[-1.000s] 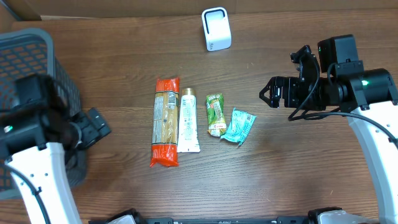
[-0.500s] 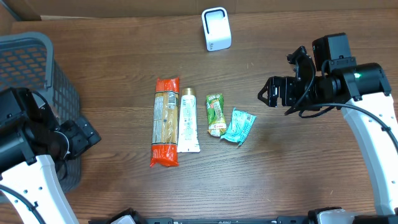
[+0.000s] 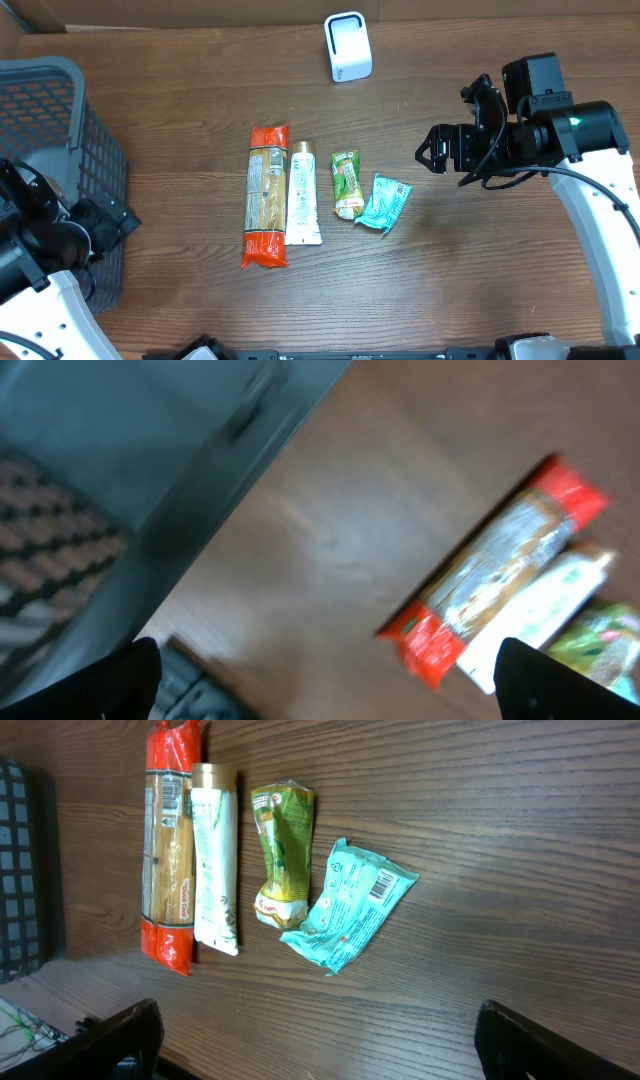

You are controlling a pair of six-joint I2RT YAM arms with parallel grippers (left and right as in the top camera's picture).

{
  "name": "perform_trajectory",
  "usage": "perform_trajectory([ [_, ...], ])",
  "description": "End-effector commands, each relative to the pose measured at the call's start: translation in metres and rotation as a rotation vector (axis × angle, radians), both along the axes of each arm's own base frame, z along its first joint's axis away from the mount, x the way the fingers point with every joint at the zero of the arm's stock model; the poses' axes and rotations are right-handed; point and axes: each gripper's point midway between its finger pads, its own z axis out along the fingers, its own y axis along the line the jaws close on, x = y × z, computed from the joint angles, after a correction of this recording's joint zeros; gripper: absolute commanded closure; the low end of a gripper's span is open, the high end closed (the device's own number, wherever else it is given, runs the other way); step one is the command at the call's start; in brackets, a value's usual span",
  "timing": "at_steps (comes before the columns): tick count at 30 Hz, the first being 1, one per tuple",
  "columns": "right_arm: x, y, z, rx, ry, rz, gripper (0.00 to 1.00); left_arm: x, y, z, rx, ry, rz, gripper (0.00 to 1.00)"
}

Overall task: Scan the item barcode
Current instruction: 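Retract the left gripper to the basket side and hold it there, then move the right gripper down over the green snack pack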

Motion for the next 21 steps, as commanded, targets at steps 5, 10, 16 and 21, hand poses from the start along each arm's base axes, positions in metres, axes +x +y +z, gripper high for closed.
perform_trajectory([
  [5,0.001,0.006,0.003,0.023,-0.017,0.022,0.00,0.050,-0.072,0.023,-0.119,-0.257,-0.498,0.04],
  [10,0.003,0.024,0.000,0.057,-0.003,0.044,0.00,0.062,-0.094,0.018,-0.090,-0.224,-0.627,0.02],
  [16,0.006,0.064,-0.019,0.056,0.028,0.112,0.20,0.082,-0.112,0.005,-0.123,-0.191,-0.717,0.00],
  [21,0.015,0.083,-0.053,-0.014,0.084,0.083,0.32,0.094,-0.110,-0.014,-0.172,-0.128,-0.713,0.00],
])
